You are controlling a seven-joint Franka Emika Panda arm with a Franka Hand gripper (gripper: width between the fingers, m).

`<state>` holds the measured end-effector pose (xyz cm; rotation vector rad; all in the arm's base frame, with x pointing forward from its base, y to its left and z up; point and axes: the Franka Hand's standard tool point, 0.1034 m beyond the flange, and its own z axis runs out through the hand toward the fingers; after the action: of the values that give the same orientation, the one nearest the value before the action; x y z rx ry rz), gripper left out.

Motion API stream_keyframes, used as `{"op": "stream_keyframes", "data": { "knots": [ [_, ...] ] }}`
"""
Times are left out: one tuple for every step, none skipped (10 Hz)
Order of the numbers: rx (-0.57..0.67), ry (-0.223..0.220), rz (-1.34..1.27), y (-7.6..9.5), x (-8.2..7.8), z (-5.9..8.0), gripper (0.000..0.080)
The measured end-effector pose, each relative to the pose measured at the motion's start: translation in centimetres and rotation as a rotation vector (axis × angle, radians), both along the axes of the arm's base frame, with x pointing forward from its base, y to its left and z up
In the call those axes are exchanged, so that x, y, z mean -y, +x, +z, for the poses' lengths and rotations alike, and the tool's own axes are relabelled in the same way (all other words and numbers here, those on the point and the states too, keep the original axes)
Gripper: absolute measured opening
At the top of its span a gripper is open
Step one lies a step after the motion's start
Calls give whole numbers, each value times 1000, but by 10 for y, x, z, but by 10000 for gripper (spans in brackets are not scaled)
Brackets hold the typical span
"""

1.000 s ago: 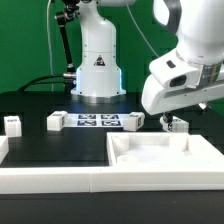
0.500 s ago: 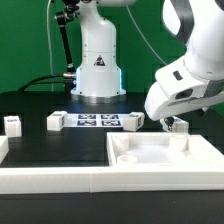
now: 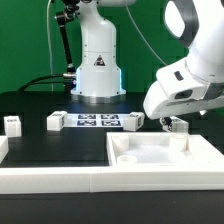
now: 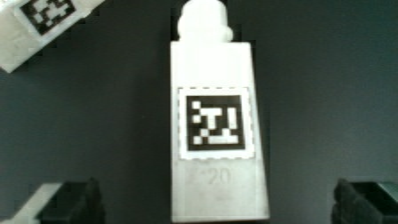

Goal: Assemble square table

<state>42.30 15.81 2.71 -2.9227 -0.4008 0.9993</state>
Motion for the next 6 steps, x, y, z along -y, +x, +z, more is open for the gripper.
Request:
{"op": "stream_keyframes", "data": {
  "knots": [
    [0, 2, 2, 0, 0, -1, 649],
    [-25, 3, 14, -5, 3, -6, 649],
    [-82, 0, 29, -11, 4, -9, 649],
    [-153, -10, 39, -15, 4, -9, 649],
    [-219, -16, 50, -18, 2, -12, 649],
    [-275, -18, 57, -19, 1, -17, 649]
  ]
}}
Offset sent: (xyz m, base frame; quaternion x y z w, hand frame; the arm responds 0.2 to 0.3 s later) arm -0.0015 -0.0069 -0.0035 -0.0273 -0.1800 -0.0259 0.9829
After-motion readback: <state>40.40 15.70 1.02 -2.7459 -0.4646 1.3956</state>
